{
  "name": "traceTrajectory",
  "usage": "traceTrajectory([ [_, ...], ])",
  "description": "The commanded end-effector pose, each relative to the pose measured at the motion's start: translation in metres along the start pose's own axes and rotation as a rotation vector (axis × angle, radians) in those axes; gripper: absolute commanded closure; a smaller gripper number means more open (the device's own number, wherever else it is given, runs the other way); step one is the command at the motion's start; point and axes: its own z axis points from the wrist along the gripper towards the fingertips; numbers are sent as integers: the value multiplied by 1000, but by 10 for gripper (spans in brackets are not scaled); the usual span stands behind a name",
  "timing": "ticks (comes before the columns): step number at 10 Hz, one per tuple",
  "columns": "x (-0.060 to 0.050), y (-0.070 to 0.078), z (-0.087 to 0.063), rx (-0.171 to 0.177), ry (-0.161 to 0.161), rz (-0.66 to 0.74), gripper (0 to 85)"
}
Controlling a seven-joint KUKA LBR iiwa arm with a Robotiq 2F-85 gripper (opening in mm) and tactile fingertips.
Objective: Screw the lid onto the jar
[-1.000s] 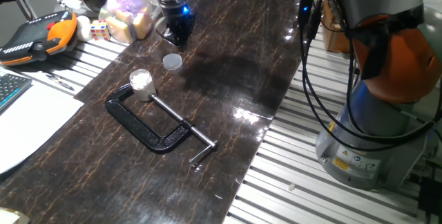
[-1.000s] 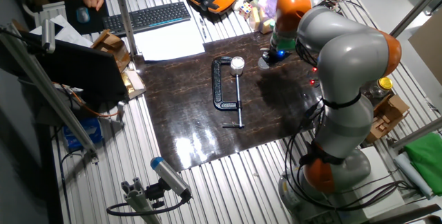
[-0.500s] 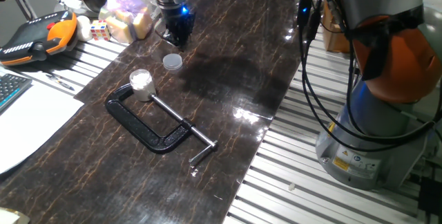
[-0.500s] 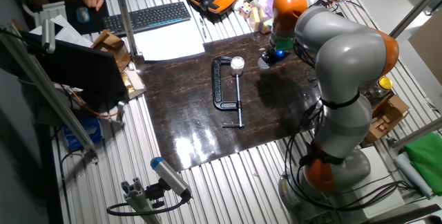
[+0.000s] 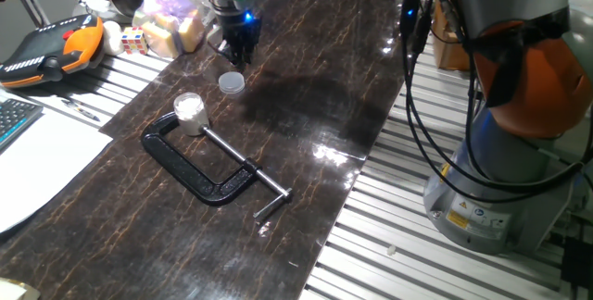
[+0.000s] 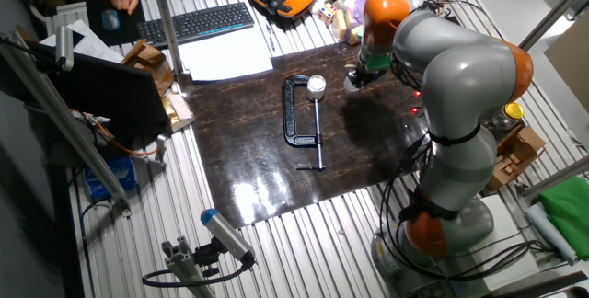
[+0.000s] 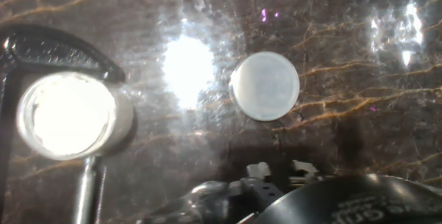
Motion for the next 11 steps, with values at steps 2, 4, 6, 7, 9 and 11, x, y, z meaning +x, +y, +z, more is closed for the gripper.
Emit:
traceTrajectory([
  [2,-7,-3,9,-4,-7,-5,210],
  [4,-15,-1,16,-2,-4,-25,177],
  [6,-22,-2,25,-17,-1,-32,170],
  [7,-24,-4,31,-31,1,-36,173],
  [9,-30,-9,40,-34,-12,-36,173],
  [11,-34,-12,44,-18,-18,-37,173],
])
